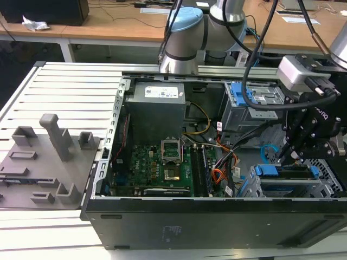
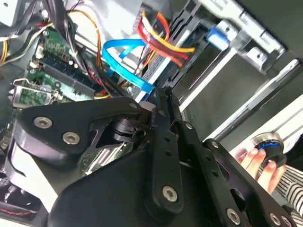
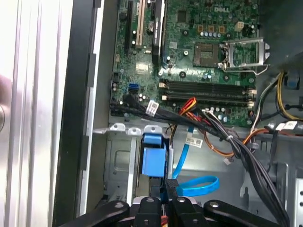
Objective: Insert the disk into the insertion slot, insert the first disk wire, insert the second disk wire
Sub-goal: 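Insert the second disk wire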
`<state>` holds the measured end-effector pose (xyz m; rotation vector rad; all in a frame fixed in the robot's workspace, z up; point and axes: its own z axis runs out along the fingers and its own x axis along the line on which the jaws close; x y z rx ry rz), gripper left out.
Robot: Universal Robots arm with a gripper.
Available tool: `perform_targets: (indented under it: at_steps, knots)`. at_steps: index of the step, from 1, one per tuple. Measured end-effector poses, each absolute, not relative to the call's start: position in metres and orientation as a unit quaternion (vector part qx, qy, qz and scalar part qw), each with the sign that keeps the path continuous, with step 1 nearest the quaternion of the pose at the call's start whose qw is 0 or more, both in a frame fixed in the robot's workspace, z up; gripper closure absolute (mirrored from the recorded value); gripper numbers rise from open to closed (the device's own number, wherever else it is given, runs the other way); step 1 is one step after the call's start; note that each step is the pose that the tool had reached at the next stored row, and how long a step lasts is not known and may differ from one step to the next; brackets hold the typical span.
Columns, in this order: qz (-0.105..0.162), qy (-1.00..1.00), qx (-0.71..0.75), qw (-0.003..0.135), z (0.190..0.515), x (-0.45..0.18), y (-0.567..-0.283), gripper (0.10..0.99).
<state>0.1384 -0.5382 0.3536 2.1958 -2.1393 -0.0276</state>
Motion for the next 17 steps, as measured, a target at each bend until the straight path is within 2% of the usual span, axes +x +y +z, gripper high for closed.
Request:
perform_targets:
  at_steps: [7,17]
  knots:
    - [-0.011,-0.7,0.713,0.039,0.3476,0.1491,-0.5384,0.925]
    - [-0.017,-0.702,0.711,0.033,0.3438,0.1491,-0.5435,0.925]
